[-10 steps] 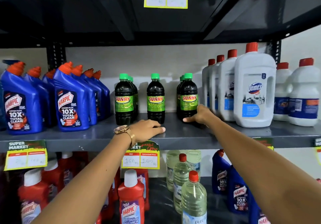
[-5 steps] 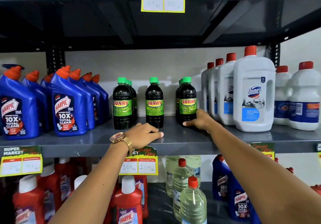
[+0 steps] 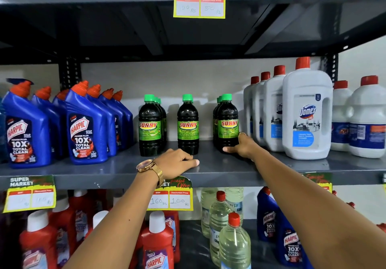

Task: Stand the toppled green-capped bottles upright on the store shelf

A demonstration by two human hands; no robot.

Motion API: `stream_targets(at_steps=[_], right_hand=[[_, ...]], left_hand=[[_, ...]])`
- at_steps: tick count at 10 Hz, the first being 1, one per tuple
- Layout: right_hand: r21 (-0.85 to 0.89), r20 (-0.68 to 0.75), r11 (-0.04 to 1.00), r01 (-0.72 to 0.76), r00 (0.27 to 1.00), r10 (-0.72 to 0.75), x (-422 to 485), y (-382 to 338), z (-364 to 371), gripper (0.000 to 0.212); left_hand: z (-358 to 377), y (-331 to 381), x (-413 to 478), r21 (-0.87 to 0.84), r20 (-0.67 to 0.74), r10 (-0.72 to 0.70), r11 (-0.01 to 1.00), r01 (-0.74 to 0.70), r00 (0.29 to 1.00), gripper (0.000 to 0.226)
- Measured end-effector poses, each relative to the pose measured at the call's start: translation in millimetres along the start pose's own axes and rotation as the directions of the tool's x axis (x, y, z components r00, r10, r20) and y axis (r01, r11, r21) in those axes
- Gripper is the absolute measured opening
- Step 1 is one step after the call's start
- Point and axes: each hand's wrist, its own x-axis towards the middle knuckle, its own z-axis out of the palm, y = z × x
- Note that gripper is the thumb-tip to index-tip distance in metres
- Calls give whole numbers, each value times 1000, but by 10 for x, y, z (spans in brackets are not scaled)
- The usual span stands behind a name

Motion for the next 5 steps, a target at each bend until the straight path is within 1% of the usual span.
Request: stream_targets(at_steps=[2,4,5], right_hand=[[-79,-29,997,-2,1000,0,-52,-26,1,74],[-123,-22,992,-22,1000,19,-149,-69,18,77],[-22,-115,1000,5,993,-8,-242,-155,33,94]], left_hand=[[-32,4,-17,-11,11,12,1000,-12,1000,46],[-35,25,-32,-30,-10,12,999,-13,1000,46],[-59,50,-48,-49,-20,8,999,-9,1000,42]])
